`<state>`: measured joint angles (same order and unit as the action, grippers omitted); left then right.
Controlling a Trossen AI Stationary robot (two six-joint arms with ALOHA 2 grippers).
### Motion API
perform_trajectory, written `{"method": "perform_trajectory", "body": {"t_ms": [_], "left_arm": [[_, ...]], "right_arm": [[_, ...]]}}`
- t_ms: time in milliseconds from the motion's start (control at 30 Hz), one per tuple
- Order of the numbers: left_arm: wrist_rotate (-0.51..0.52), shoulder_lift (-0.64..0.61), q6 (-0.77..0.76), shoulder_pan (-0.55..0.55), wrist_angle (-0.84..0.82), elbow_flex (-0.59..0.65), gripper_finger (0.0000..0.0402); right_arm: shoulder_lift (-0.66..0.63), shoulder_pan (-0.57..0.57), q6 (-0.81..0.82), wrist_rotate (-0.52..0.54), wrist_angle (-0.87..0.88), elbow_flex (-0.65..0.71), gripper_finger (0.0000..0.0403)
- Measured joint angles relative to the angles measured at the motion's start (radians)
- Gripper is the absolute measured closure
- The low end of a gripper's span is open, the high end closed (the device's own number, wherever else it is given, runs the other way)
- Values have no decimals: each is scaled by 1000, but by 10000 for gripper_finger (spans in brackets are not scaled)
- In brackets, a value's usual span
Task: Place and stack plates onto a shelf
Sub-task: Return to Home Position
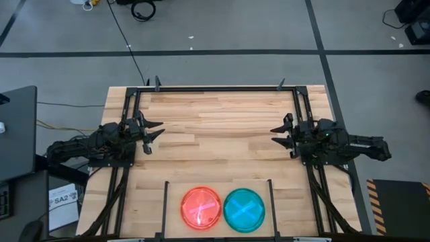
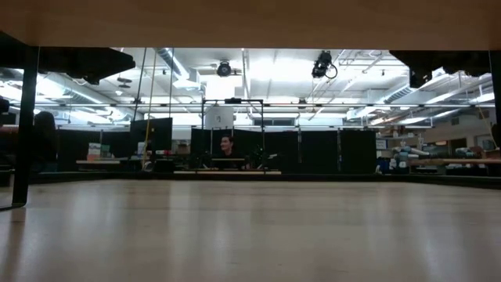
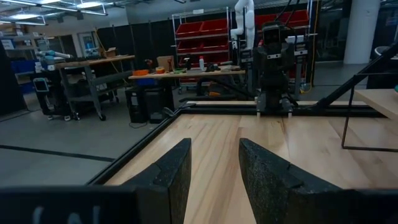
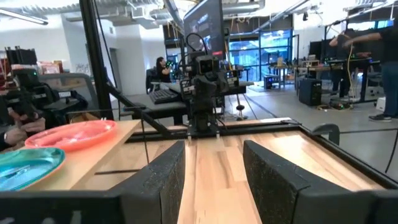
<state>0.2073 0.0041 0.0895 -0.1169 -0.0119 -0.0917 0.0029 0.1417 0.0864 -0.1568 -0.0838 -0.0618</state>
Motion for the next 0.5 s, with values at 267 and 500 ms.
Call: {"method": "perform_trajectory", "body": {"t_ms": [267, 500], "left_arm": [[0, 0, 0, 1, 0, 0, 260], [0, 0, 0, 1, 0, 0, 260]], "right_arm": [[3, 0, 15, 42, -33, 55, 234], [3, 0, 16, 41, -23, 55, 234]]}}
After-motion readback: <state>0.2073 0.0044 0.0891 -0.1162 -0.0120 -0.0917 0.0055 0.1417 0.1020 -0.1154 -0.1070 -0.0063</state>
